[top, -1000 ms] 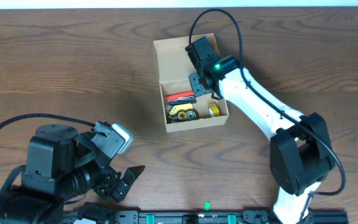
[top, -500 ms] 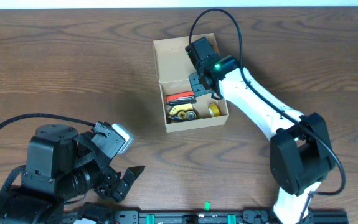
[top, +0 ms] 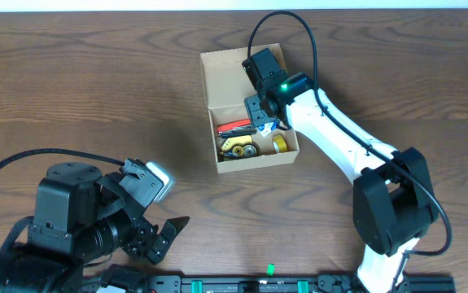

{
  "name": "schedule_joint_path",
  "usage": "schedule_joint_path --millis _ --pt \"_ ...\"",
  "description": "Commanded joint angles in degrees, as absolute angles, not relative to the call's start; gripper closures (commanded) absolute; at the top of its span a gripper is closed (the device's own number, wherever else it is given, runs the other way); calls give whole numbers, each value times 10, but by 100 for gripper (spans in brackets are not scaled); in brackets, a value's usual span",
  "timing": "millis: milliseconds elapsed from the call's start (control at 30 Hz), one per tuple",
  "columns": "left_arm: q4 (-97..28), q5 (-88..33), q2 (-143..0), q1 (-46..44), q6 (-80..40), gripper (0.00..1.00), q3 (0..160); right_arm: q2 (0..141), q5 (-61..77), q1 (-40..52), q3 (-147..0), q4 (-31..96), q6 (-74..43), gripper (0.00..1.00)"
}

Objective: Pack container
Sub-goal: 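Lower the staples box into the box's front right and release, then lift the right gripper out and move to the yellow highlighter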

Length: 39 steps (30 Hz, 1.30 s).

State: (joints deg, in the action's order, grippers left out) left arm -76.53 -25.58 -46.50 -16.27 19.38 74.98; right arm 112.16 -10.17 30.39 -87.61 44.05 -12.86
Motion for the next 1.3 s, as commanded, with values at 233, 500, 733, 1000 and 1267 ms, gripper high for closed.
schedule_joint_path --millis 233,500,733,1000,1267 --pt "-767 -264 -464 -161 197 5 759 1129 -112 307 -874 442 -133 34" --pt "-767 -264 -464 -161 197 5 759 1099 -86 307 -888 509 -132 41" --pt "-767 -264 -464 -161 197 5 759 992 -55 300 -891 550 -102 41" --pt "-767 -264 -464 -161 197 5 759 886 -55 240 -891 582 -80 37" --pt "-767 -264 -464 -161 197 5 759 893 -36 138 -888 595 20 28"
